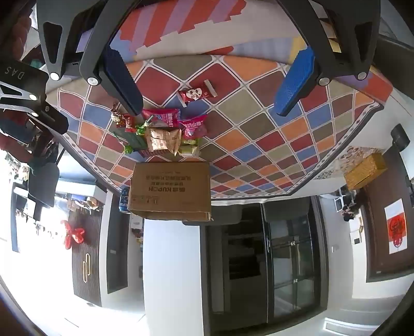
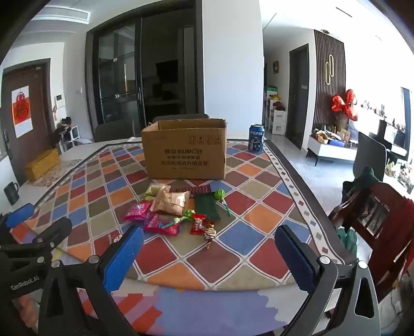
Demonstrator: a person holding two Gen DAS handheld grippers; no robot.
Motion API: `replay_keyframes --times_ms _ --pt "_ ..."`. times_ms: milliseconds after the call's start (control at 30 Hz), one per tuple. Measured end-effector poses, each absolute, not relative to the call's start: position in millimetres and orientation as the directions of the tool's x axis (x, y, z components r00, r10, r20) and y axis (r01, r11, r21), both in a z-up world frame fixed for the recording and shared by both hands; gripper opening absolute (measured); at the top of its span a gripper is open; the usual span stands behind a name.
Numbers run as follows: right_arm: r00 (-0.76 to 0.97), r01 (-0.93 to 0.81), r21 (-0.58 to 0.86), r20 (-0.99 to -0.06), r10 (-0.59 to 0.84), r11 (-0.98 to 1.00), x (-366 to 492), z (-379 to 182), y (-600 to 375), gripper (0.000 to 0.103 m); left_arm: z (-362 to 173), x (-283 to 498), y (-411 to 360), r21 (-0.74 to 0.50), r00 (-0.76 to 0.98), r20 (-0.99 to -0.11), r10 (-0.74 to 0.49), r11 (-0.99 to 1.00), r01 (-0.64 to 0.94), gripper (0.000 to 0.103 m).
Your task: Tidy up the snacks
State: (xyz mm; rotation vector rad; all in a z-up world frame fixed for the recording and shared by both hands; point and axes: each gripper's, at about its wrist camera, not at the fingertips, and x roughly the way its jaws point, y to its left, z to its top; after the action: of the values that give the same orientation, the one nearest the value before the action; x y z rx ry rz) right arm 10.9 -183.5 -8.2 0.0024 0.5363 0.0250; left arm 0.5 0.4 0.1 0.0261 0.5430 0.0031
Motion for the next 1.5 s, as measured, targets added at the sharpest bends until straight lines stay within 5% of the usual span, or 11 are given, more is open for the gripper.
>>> replay_keyframes --times_ms 1500 --pt "0.87 -0.022 0.006 -0.493 0.022 1.0 5.2 -4.4 -184.2 0.102 6.0 -7.9 1.5 0.032 0.864 -0.504 0.018 0.999 -0.002 0.103"
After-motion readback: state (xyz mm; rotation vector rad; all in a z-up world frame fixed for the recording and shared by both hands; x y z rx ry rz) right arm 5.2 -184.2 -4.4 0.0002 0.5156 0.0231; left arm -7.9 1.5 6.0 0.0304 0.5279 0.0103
